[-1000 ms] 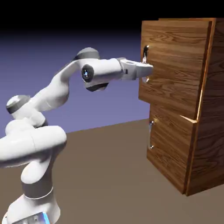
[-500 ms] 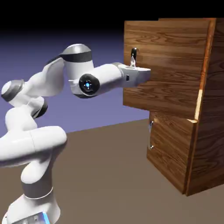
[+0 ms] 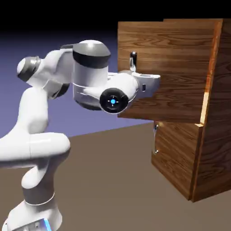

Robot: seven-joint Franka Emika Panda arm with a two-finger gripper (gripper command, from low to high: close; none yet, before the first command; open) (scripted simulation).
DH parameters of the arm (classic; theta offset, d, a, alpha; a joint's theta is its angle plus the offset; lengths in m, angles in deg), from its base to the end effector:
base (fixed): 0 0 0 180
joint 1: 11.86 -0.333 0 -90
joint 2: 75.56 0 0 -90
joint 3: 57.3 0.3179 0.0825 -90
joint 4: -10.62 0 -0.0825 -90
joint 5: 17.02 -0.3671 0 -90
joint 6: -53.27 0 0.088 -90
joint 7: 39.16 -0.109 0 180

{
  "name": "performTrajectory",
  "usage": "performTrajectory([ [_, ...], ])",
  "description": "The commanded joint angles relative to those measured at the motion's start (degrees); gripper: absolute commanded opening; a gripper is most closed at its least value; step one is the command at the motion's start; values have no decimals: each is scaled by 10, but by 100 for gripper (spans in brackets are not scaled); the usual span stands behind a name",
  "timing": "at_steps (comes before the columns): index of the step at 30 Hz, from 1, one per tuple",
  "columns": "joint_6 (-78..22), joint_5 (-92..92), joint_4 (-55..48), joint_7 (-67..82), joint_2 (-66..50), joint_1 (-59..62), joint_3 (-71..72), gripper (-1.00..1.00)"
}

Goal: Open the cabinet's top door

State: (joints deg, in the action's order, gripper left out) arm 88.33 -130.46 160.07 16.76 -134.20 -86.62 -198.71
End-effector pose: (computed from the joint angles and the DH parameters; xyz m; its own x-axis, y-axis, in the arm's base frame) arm 0.3085 -0.1048 0.5661 0.6046 -0.3665 0.7072 0.6049 -0.3663 -0.7070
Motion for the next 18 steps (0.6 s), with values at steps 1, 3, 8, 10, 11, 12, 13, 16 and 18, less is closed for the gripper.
performTrajectory([
  [1,-21,20,-18,19,20,21,9,-100],
  [3,-60,60,-55,59,60,62,31,-100],
  [8,-123,162,-158,154,151,161,103,-100],
  [10,-135,201,-200,187,185,196,137,-100],
  [11,-139,220,-221,202,202,213,155,-100],
  [12,-142,239,-241,215,220,230,174,-100],
  [13,-143,258,-262,228,238,247,194,-100],
  [16,-140,305,-318,253,289,296,256,-100],
  [18,-136,330,-348,262,317,328,298,-100],
])
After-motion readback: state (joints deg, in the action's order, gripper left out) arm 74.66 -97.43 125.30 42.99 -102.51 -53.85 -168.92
